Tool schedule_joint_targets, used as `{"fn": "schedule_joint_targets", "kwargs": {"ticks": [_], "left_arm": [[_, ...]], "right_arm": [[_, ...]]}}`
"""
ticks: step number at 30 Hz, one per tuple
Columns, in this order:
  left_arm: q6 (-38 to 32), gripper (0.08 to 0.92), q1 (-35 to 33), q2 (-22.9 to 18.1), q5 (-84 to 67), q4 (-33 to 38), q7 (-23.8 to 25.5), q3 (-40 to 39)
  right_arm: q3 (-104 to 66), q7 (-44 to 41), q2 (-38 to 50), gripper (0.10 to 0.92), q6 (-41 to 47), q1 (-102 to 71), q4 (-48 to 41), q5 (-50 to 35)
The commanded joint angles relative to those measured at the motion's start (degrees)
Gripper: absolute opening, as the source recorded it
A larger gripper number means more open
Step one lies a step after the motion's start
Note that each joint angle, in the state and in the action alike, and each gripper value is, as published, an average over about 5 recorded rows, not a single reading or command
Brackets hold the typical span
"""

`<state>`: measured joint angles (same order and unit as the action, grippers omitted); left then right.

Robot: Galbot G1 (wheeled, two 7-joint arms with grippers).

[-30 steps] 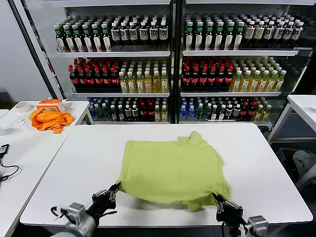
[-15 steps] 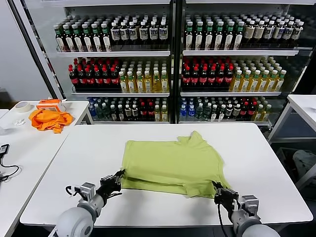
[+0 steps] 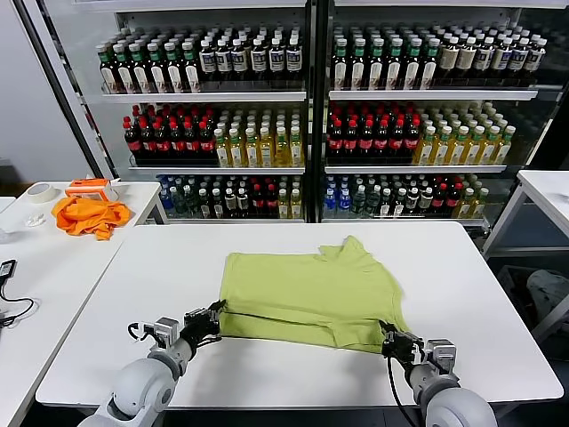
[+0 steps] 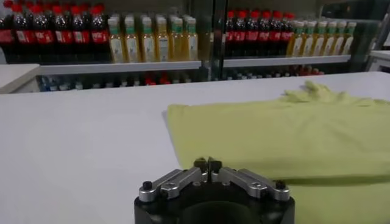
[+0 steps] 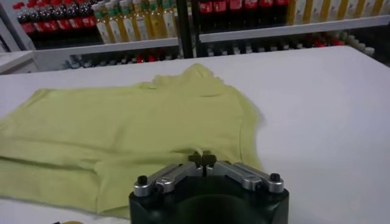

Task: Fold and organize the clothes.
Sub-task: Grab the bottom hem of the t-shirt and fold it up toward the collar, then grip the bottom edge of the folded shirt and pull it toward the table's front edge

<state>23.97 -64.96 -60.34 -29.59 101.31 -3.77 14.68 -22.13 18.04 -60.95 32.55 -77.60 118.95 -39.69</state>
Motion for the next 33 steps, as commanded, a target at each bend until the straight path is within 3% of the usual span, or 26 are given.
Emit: {"fn": "schedule_joint_targets", "kwargs": {"ticks": [1, 7, 12, 16, 21, 28, 33], "left_arm": [[-0.68, 0.223, 1.38, -0.19, 1.9, -2.59, -0.56, -0.41], [-1.75, 0.397, 1.21, 0.62, 1.16, -2.23, -0.5, 1.15], [-2.56, 0.544, -3.25, 1.84, 0.95, 5.05, 0.17, 2.76], [0.28, 0.657, -7.71, 2.18, 0.95, 11.32, -0.19, 2.93], [7.03, 0.789, -10.69, 1.85, 3.16, 13.34, -0.49, 2.95], [7.43, 0.817, -10.2, 0.52, 4.79, 10.64, -3.04, 1.8], [6.79, 0.707, -10.32, -0.04, 4.52, 9.89, -3.98, 1.44]], "right_arm": [[0.0, -0.45, -0.16, 0.214, -0.24, 1.39, -1.04, -0.26], [-4.03, -3.48, 1.11, 0.387, -0.44, -0.12, -0.18, 2.01], [-8.98, -5.2, 2.77, 0.534, -0.2, -5.13, 2.56, 3.16], [-11.07, -5.64, 1.93, 0.647, -0.5, -9.22, 3.66, 3.43], [-10.74, -6.22, 0.21, 0.776, -1.79, -11.92, 3.22, 5.99], [-9.4, -6.59, -0.81, 0.822, -3.32, -12.27, 1.52, 9.07], [-8.43, -6.96, -1.32, 0.733, -4.06, -11.74, 0.29, 9.71]]}}
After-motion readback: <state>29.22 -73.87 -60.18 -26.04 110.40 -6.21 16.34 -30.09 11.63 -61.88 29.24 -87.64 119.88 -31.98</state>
